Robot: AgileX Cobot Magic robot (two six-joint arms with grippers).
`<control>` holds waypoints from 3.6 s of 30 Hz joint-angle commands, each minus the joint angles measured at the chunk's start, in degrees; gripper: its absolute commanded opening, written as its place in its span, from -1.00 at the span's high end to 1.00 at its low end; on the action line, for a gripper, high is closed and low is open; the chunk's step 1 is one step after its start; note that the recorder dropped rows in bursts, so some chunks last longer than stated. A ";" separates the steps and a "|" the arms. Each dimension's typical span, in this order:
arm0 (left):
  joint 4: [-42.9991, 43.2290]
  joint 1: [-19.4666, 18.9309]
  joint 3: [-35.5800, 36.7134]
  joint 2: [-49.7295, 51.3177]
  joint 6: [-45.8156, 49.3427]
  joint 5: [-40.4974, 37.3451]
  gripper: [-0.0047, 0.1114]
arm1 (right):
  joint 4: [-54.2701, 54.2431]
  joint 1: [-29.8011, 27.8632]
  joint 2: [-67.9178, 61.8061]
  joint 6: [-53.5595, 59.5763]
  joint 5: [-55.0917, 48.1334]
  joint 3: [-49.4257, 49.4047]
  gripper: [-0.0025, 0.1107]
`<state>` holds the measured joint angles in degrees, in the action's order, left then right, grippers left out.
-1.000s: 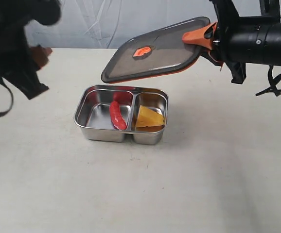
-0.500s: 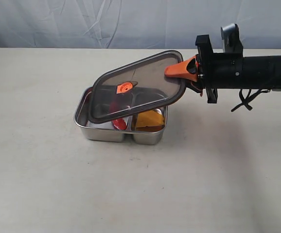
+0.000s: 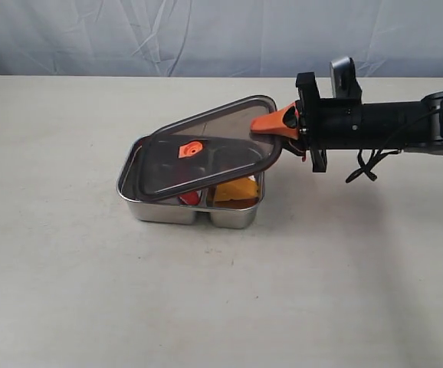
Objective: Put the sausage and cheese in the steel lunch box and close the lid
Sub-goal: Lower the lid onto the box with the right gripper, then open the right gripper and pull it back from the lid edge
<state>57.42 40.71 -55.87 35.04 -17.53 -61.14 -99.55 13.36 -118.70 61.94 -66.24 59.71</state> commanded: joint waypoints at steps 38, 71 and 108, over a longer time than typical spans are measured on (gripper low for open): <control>-0.10 -0.12 -0.09 -0.37 -0.49 -0.71 -0.09 | 13.36 1.96 3.34 -5.17 5.79 0.74 0.17; -1.88 -0.12 -0.09 -0.37 -0.49 -0.11 -0.09 | 24.24 2.72 3.75 -10.36 12.61 0.74 0.17; -2.64 -0.12 -0.09 -0.37 -0.71 -0.85 -0.09 | 27.01 0.49 9.80 -11.70 17.06 0.74 0.17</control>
<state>54.99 40.71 -55.87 35.04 -17.67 -62.03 -75.58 14.94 -110.92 51.22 -49.35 60.13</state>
